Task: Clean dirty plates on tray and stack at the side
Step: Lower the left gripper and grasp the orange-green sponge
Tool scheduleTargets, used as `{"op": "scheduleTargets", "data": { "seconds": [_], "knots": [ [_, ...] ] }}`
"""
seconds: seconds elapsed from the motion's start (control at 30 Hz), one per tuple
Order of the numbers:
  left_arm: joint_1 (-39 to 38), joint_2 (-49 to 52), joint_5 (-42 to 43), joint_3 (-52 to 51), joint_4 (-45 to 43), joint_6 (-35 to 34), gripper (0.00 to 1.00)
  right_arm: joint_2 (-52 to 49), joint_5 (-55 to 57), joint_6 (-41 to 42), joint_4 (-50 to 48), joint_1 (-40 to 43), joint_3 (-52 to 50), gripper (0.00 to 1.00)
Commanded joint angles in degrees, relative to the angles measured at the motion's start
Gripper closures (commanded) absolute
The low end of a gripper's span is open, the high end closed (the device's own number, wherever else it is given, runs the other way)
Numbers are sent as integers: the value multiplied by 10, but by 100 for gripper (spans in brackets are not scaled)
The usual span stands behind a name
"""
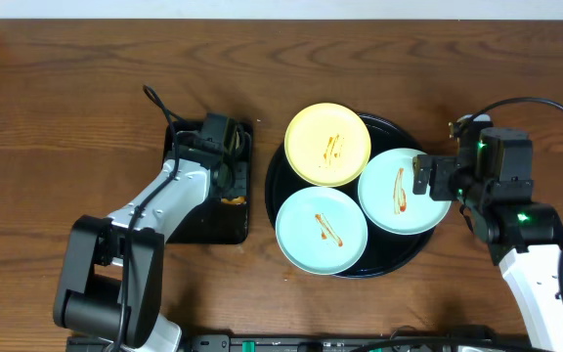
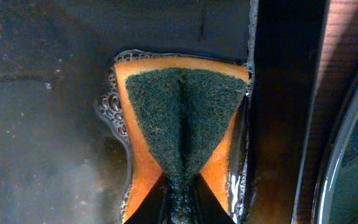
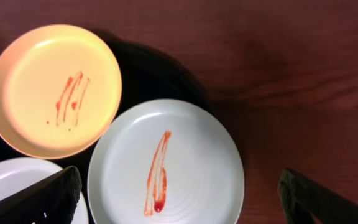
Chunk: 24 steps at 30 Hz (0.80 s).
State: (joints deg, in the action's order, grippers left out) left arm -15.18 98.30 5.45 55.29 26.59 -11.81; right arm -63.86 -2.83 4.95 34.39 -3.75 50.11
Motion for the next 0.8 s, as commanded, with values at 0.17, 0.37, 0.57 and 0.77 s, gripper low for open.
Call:
{"op": "scheduleTargets", "data": {
  "seconds": [0.17, 0.37, 0.57, 0.77],
  "knots": [
    [-1, 7, -2, -12, -36, 1, 89, -1, 25, -7, 26, 13, 13, 8],
    [0, 7, -27, -12, -35, 1, 92, -17, 24, -7, 26, 65, 13, 16],
    [9, -21, -27, 5, -8, 1, 92, -73, -59, -33, 37, 120, 12, 36],
    [20, -76, -27, 9, 6, -10, 92, -140, -95, -58, 42, 124, 12, 51]
  ]
}}
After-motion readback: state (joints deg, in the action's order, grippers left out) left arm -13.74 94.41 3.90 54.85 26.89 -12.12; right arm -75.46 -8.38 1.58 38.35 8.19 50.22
